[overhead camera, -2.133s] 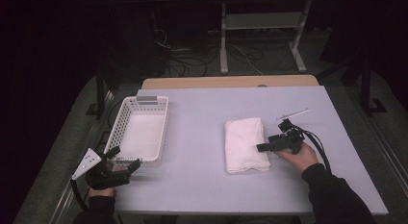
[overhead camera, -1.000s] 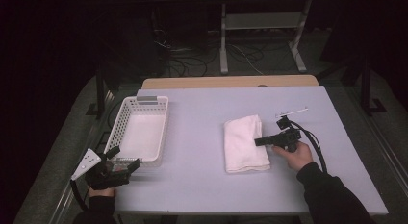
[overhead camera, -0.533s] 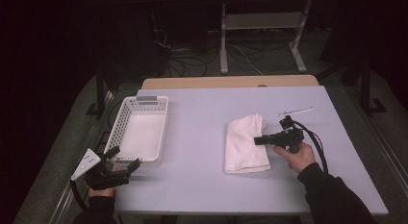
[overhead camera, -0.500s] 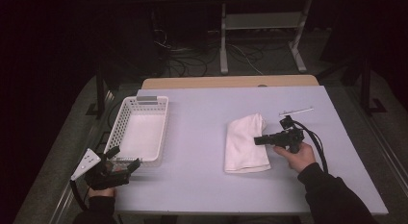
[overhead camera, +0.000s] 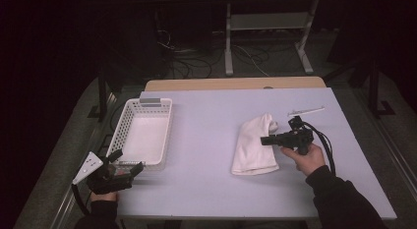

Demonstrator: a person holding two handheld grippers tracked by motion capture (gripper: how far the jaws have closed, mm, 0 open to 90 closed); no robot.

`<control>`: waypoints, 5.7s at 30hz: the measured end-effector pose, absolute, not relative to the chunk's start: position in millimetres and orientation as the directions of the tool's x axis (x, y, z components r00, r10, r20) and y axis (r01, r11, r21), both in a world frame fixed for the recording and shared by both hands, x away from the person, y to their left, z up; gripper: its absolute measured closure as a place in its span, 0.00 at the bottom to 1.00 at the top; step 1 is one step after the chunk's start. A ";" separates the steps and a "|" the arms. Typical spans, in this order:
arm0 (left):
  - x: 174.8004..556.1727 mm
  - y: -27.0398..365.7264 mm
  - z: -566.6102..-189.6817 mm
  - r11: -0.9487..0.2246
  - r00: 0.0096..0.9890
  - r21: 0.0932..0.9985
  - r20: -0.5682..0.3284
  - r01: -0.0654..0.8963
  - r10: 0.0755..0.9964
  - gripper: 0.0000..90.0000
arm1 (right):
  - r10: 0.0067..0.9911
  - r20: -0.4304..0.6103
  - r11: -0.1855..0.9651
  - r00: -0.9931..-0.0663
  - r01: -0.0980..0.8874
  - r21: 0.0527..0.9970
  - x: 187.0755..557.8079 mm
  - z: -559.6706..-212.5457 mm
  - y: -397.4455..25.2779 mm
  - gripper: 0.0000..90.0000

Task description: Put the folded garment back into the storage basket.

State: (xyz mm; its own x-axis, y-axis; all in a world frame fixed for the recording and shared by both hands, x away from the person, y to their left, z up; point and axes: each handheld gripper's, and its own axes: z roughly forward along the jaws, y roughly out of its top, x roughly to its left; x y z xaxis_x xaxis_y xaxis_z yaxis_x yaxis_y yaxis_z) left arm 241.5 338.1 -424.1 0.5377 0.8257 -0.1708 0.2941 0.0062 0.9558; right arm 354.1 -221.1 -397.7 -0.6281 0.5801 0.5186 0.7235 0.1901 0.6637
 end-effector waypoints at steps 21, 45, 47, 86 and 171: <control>241.6 337.8 -425.4 0.003 0.535 0.953 -0.173 0.303 0.827 0.00 | 0.570 0.486 0.166 -0.663 0.672 0.722 349.2 -369.9 -224.2 0.87; 241.5 338.0 -425.4 0.003 0.533 0.953 -0.172 0.303 0.828 0.00 | 0.573 0.443 0.173 -0.690 0.629 0.758 358.0 -337.7 -219.0 0.87; 241.5 338.0 -425.3 0.002 0.534 0.953 -0.171 0.303 0.828 0.00 | 0.571 0.441 0.174 -0.693 0.627 0.759 359.1 -335.1 -217.9 0.87; 241.6 338.2 -425.5 0.003 0.535 0.953 -0.172 0.302 0.827 0.00 | 0.543 0.406 0.189 -0.735 0.579 0.793 380.1 -303.2 -191.4 0.87; 241.7 338.5 -425.4 0.009 0.536 0.954 -0.176 0.300 0.825 0.00 | 0.445 0.332 0.243 -0.832 0.469 0.849 415.7 -246.1 -66.4 0.87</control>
